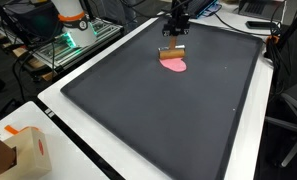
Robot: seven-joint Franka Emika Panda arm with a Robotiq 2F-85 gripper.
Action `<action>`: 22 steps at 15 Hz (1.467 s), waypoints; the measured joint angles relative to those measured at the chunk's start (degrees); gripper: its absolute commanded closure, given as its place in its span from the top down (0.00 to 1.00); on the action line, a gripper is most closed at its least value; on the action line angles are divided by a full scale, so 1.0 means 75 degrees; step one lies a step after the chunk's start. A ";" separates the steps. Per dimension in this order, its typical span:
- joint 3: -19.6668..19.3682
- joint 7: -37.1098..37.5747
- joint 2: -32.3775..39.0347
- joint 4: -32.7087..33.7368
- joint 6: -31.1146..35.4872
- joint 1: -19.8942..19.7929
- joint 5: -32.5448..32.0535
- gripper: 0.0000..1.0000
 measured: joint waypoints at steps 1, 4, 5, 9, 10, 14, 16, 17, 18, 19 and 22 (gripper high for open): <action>-0.0004 0.0049 0.0003 0.0003 0.0001 0.0000 0.0000 0.23; -0.0016 0.0134 0.0011 0.0015 0.0003 0.0000 -0.0004 0.23; -0.0020 0.0163 0.0013 0.0017 0.0005 0.0000 -0.0005 0.23; -0.0040 0.0278 0.0016 0.0019 0.0026 0.0000 -0.0008 0.23; -0.0046 0.0325 0.0016 0.0019 0.0033 0.0000 -0.0008 0.23; -0.0074 0.0462 0.0016 0.0019 0.0060 0.0000 -0.0009 0.23; -0.0083 0.0542 0.0016 0.0019 0.0074 0.0000 -0.0026 0.23; -0.0090 0.0588 0.0016 0.0020 0.0082 0.0000 -0.0034 0.23; -0.0096 0.0645 0.0016 0.0021 0.0090 0.0000 -0.0042 0.23; -0.0102 0.0689 0.0016 0.0023 0.0096 0.0000 -0.0049 0.23; -0.0123 0.0818 0.0016 0.0030 0.0114 0.0001 -0.0085 0.23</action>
